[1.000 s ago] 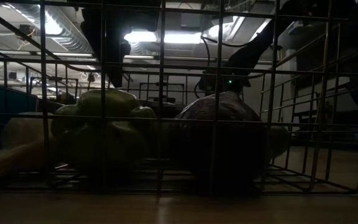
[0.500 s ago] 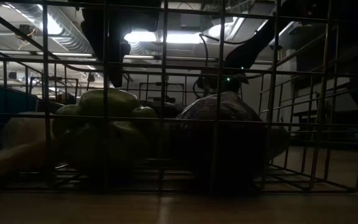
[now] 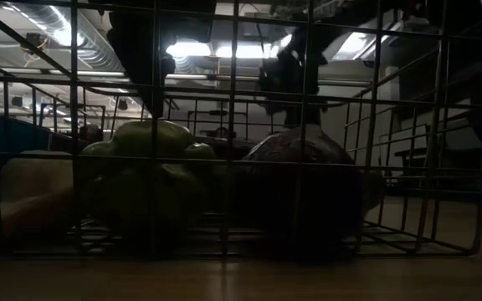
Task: Sort produce into baskets
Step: Put the red bell pepper into the gold wire basket
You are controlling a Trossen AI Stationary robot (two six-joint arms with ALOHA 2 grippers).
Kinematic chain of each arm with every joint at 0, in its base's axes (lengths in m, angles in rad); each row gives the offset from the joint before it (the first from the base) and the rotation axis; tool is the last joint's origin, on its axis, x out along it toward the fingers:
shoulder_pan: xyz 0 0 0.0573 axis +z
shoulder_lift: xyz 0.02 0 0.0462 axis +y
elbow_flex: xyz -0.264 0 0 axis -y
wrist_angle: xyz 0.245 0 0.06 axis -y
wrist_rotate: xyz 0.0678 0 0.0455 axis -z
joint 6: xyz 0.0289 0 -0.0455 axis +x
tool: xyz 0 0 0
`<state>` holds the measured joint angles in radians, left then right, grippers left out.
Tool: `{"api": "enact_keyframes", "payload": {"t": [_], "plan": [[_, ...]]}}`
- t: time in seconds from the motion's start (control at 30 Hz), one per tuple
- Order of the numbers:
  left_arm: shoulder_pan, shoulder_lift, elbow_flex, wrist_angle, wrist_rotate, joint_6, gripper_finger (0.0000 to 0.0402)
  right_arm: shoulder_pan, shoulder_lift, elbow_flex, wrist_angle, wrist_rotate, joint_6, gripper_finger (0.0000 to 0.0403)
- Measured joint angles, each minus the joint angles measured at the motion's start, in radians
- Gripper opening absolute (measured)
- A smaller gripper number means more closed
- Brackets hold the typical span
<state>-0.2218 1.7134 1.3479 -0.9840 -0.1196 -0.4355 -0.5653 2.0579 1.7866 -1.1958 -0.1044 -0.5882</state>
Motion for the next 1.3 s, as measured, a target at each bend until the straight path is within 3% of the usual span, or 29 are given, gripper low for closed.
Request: {"api": "enact_keyframes", "payload": {"t": [0.23, 0.5, 0.77, 1.07, 1.3], "plan": [[-0.007, 0.0, 0.0, 0.0, 0.0, 0.015, 0.0147, 0.156, -0.001, 0.171, -0.264, -0.001, 0.08, 0.009], [-0.067, -0.071, 0.0, 0.019, -0.077, 0.047, 0.0147, 0.378, -0.002, 0.277, -0.347, -0.001, 0.183, 0.009], [-0.127, -0.159, 0.0, 0.023, -0.131, 0.068, 0.0147, 0.569, -0.002, 0.283, -0.332, 0.025, 0.289, 0.009], [-0.175, -0.171, 0.0, -0.024, -0.138, 0.093, 0.0147, 0.757, -0.002, 0.28, -0.152, 0.05, 0.304, 0.009], [-0.199, -0.171, 0.0, -0.027, -0.146, 0.049, 0.0147, 0.838, -0.002, 0.279, -0.052, 0.05, 0.304, 0.009]]}}
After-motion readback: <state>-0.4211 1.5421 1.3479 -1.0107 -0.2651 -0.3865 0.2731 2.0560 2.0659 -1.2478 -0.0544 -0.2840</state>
